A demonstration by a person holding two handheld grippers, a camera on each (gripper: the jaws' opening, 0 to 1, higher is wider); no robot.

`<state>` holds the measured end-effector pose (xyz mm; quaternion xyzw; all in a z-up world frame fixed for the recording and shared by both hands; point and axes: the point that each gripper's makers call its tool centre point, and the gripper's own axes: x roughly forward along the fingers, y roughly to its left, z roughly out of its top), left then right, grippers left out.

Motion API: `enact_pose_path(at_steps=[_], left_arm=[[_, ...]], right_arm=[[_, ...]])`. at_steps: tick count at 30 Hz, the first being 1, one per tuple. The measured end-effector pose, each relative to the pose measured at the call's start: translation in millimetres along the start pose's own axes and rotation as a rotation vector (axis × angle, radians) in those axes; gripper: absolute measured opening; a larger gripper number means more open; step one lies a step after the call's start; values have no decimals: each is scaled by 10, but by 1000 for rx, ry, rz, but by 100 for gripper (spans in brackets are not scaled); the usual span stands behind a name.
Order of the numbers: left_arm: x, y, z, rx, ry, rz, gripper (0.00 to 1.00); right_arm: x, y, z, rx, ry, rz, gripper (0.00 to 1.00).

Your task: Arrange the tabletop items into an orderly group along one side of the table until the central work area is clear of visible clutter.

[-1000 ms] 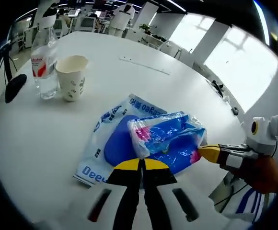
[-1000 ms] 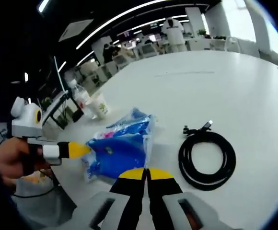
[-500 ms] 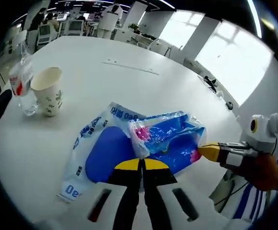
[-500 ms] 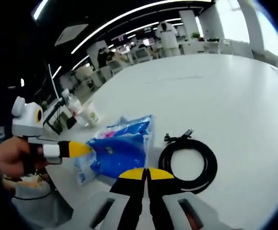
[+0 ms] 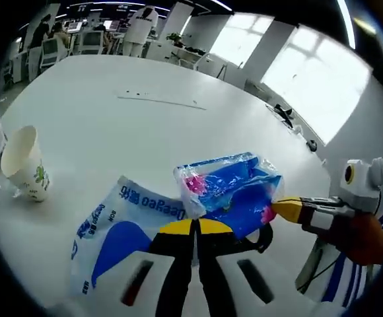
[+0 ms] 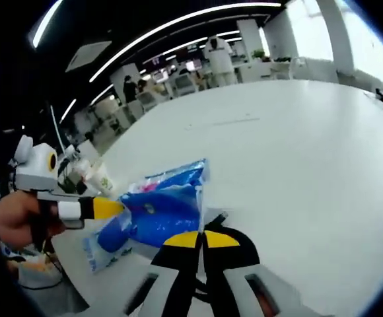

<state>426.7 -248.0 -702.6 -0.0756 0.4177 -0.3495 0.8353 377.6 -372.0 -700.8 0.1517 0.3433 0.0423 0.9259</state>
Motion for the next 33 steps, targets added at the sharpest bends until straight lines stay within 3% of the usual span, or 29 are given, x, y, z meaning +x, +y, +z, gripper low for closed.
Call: enact_pose_path(at_steps=[9, 17, 20, 33], left_arm=[[302, -32, 263, -21, -16, 0, 0], [510, 18, 362, -69, -24, 14, 0], [581, 52, 359, -134, -21, 27, 0], [866, -17, 211, -139, 44, 27, 0]], right_arm=[[217, -244, 152, 33, 7, -16, 0], [409, -396, 250, 70, 11, -25, 0], [467, -432, 266, 71, 11, -26, 0], [553, -724, 112, 158, 47, -70, 0]])
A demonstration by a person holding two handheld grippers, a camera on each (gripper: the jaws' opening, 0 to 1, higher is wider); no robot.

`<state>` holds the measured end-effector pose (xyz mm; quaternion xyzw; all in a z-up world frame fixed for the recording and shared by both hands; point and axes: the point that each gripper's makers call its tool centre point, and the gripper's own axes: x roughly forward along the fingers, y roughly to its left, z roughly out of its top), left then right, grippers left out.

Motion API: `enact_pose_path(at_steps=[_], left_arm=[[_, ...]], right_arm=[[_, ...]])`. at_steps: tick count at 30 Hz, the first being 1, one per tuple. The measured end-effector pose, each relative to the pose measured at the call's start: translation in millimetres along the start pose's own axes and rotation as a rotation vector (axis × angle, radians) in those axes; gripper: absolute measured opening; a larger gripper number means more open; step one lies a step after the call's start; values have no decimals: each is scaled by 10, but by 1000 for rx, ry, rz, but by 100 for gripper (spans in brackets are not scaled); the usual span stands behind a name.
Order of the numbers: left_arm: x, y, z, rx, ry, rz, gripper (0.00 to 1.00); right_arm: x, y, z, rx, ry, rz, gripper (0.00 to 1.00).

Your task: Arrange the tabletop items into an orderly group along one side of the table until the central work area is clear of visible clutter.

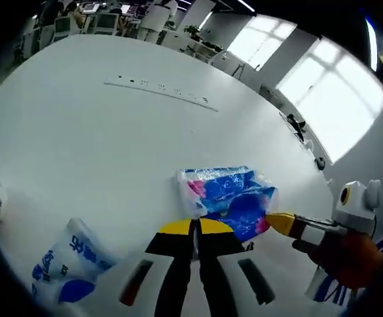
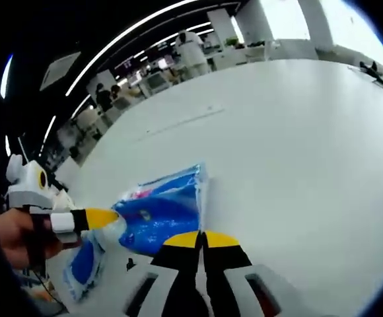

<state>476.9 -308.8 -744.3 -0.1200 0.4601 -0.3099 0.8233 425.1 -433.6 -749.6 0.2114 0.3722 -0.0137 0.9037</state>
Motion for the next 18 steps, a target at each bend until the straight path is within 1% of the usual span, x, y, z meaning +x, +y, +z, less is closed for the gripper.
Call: enact_pose_path(at_steps=[3, 5, 10, 14, 15, 18], left_arm=[[40, -20, -48, -3, 11, -3, 0], [59, -45, -48, -10, 10, -7, 0], [73, -85, -31, -24, 7, -18, 0], [61, -83, -23, -24, 8, -29, 6], [54, -91, -36, -19, 14, -40, 7], [24, -49, -54, -7, 19, -29, 11]], right_arm=[[5, -68, -38, 17, 1, -7, 0], [17, -111, -56, 39, 6, -15, 0], [28, -128, -31, 31, 2, -18, 0], [21, -150, -35, 36, 3, -23, 0], [5, -161, -35, 39, 1, -28, 0], [-51, -160, -42, 40, -17, -43, 6]])
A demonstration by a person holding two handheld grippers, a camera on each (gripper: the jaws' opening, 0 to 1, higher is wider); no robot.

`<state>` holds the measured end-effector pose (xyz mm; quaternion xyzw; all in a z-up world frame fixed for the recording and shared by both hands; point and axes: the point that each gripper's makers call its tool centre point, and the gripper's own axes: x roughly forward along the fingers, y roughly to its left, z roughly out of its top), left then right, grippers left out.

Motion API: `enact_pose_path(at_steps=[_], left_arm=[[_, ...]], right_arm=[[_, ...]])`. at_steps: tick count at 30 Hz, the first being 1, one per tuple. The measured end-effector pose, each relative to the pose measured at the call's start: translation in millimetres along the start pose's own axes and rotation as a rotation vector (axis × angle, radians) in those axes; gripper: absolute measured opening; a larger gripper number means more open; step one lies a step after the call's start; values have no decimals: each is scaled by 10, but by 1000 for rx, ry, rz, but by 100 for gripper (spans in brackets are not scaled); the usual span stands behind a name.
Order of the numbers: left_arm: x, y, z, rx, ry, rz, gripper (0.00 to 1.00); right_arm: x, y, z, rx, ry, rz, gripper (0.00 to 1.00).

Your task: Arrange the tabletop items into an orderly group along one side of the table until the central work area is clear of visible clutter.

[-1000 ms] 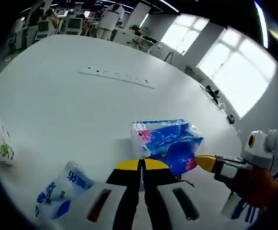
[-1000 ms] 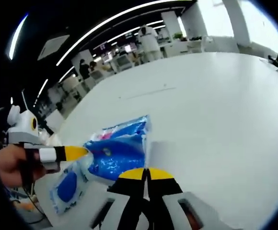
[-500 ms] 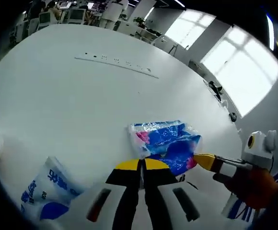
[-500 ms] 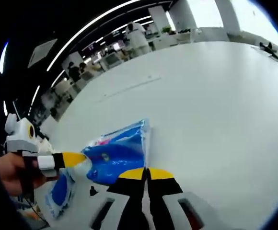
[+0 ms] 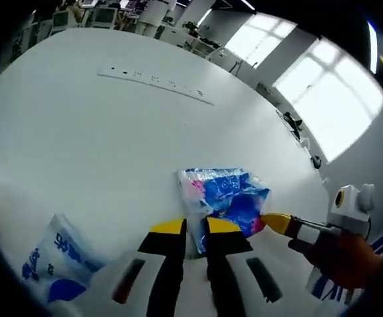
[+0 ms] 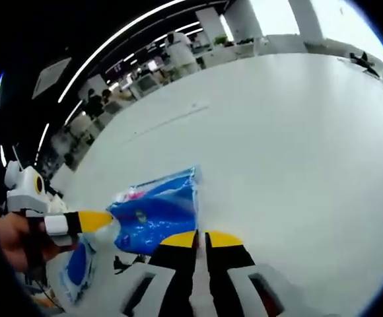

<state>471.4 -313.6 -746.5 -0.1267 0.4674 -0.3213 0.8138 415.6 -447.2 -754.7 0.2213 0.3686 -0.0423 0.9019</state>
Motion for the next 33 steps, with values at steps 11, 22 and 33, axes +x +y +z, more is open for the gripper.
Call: enact_pose_path(at_steps=[11, 22, 33], left_arm=[[-233, -58, 130, 11, -57, -40, 13], [-484, 126, 42, 5, -77, -30, 12], [-848, 368, -84, 41, -88, -4, 12]], right_arm=[[-83, -66, 10, 36, -40, -31, 6], [-152, -21, -71, 14, -28, -2, 7], [-282, 27, -131, -22, -23, 6, 8]])
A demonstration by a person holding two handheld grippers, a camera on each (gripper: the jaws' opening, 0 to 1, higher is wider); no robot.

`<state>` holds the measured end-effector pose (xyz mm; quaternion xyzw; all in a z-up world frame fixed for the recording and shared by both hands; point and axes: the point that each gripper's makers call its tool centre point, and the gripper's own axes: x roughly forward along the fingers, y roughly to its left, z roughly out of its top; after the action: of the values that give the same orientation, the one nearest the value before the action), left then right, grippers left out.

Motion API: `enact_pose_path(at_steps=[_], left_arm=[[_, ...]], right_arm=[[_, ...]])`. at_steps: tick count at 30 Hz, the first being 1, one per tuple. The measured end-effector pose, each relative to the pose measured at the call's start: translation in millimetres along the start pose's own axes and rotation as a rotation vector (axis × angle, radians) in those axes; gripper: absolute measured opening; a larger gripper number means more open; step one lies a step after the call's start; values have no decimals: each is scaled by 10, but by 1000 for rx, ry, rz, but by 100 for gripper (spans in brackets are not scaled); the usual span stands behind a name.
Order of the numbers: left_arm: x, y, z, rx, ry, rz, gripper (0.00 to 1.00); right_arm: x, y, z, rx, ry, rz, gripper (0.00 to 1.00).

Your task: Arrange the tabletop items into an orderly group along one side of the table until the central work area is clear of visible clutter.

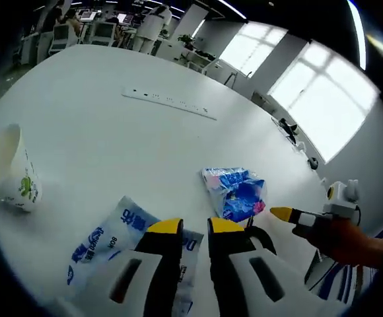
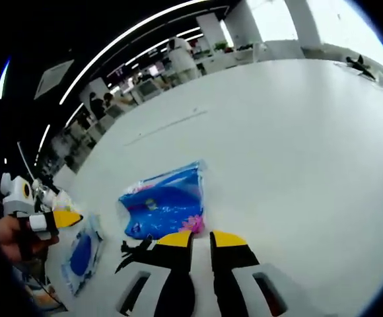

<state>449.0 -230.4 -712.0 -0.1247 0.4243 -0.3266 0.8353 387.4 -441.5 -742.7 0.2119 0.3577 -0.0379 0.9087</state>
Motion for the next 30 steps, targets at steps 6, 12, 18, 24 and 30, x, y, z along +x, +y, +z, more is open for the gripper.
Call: enact_pose_path(at_steps=[6, 12, 18, 24, 30], left_arm=[[-240, 154, -104, -23, -21, 25, 12], [-462, 272, -300, -44, -34, 43, 12], [-639, 369, -476, -60, -34, 57, 11], [-866, 420, -628, -50, -34, 54, 11], [-1065, 472, -808, -30, -29, 54, 11]], right_arm=[[-92, 92, -52, -69, 4, 29, 8], [-167, 163, -142, -81, 3, 46, 9], [-243, 261, -275, -92, 17, 53, 8], [-358, 374, -434, -121, 26, 60, 8], [-459, 480, -557, -137, 27, 75, 8]])
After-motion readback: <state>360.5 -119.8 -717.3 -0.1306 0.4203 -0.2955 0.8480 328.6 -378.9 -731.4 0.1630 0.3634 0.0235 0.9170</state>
